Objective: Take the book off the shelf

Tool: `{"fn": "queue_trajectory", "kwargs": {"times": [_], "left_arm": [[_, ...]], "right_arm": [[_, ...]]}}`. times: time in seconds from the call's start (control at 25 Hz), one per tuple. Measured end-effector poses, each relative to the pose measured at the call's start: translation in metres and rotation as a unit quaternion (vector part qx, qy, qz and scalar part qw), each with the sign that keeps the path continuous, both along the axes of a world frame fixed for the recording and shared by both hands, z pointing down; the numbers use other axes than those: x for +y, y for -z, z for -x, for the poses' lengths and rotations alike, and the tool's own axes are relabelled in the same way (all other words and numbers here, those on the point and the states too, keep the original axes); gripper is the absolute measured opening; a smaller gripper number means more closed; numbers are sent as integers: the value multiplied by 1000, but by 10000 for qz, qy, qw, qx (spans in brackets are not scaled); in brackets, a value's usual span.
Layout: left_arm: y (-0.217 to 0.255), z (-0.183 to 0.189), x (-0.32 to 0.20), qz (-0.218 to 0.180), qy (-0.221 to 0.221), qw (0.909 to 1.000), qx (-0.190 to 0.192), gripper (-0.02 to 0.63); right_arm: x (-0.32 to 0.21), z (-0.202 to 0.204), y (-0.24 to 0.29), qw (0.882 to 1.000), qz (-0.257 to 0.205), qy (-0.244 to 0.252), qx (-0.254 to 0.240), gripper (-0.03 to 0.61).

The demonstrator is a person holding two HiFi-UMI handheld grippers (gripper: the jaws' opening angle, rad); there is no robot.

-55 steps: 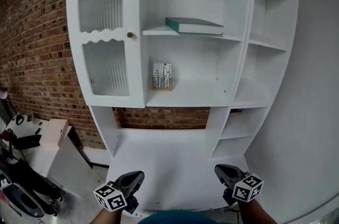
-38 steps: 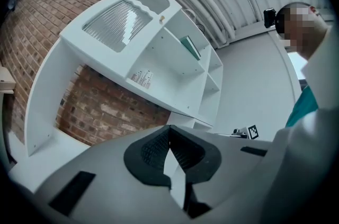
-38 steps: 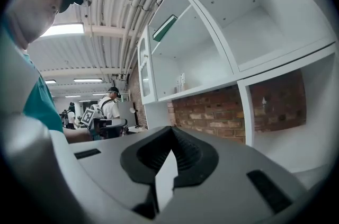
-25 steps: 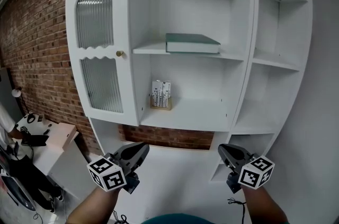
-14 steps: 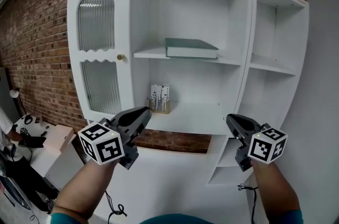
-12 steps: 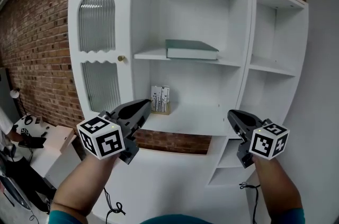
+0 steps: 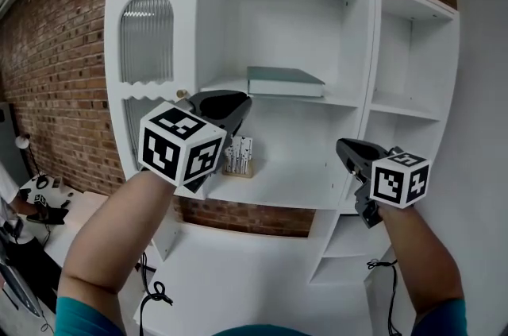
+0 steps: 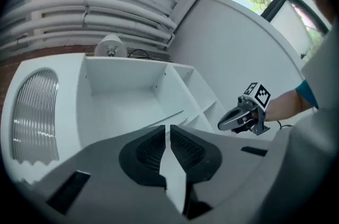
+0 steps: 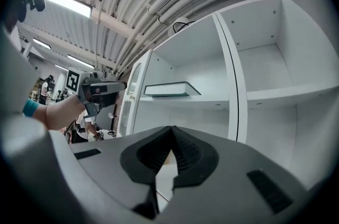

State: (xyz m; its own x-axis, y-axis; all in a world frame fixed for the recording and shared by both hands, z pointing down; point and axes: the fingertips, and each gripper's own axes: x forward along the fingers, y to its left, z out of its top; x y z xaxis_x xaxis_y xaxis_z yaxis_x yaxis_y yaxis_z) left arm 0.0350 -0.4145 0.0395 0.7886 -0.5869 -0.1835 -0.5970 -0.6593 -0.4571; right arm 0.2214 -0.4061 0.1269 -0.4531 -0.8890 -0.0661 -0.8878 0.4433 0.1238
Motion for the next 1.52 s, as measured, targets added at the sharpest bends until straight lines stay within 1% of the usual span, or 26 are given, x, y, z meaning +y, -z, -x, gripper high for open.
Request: {"fn": "queue_trajectory", "kwargs": {"times": [0.04, 0.16, 0.24, 0.32, 0.4, 0.44, 0.52, 0.6, 0.72, 0.8, 0.96, 1.04, 1.16, 1.24, 1.36, 1.4, 1.44, 1.52], "left_arm": [[6, -5, -1, -94, 51, 9999, -129, 21], [25, -20, -4, -243, 103, 9986, -456, 108], [33, -31, -7, -410, 144, 9960, -777, 145], [35, -46, -12, -623, 201, 9898, -1268, 194], [33, -59, -17, -772, 258, 9807, -1778, 242], [31, -65, -20, -829, 296, 9756, -2011, 266], [29, -75, -27, -938, 424, 9640, -2452, 285], [25, -84, -34, -1053, 564, 9506, -2866, 298], [20, -99, -42, -1288, 717, 9262, -3469, 310], [19, -107, -52, -1406, 848, 9110, -3783, 321], [4, -113, -75, -1286, 1060, 8836, -4375, 334], [-1, -114, -84, -1204, 1169, 8722, -4594, 338], [-4, -113, -97, -1156, 1369, 8593, -4790, 341], [-7, -112, -105, -1123, 1469, 8520, -4898, 342], [-15, -113, -115, -1064, 1551, 8445, -5015, 341], [-18, -113, -119, -1095, 1600, 8402, -5065, 341], [-21, -112, -123, -1167, 1675, 8333, -5138, 341], [-26, -110, -129, -1358, 1831, 8150, -5328, 341]], "right_arm": [[-2, 0, 0, 10000, 6, -8, 37, 21], [-6, 0, 1, 10000, 54, 4, 43, 21], [-10, -2, 3, 10000, 90, 29, -32, 21], [-13, -5, 8, 9999, 92, 31, -102, 21], [-14, -7, 15, 9999, 68, -13, -114, 21], [-16, -8, 18, 9999, 56, -39, -103, 21], [-18, -9, 23, 9999, 38, -79, -66, 21], [-20, -11, 27, 9999, 23, -110, -25, 21], [-19, -13, 31, 9999, -3, -120, -2, 21], [-17, -15, 32, 9999, -18, -107, -9, 21], [-16, -22, 28, 9999, -3, -113, -53, 21], [-15, -27, 24, 9999, 20, -128, -91, 21], [-15, -31, 19, 9998, 58, -130, -130, 21], [-15, -34, 17, 9998, 79, -139, -134, 21], [-14, -37, 15, 9997, 94, -156, -147, 21], [-15, -38, 13, 9997, 101, -157, -152, 21], [-15, -38, 11, 9997, 111, -159, -151, 21], [-17, -39, 7, 9997, 132, -162, -137, 21]]}}
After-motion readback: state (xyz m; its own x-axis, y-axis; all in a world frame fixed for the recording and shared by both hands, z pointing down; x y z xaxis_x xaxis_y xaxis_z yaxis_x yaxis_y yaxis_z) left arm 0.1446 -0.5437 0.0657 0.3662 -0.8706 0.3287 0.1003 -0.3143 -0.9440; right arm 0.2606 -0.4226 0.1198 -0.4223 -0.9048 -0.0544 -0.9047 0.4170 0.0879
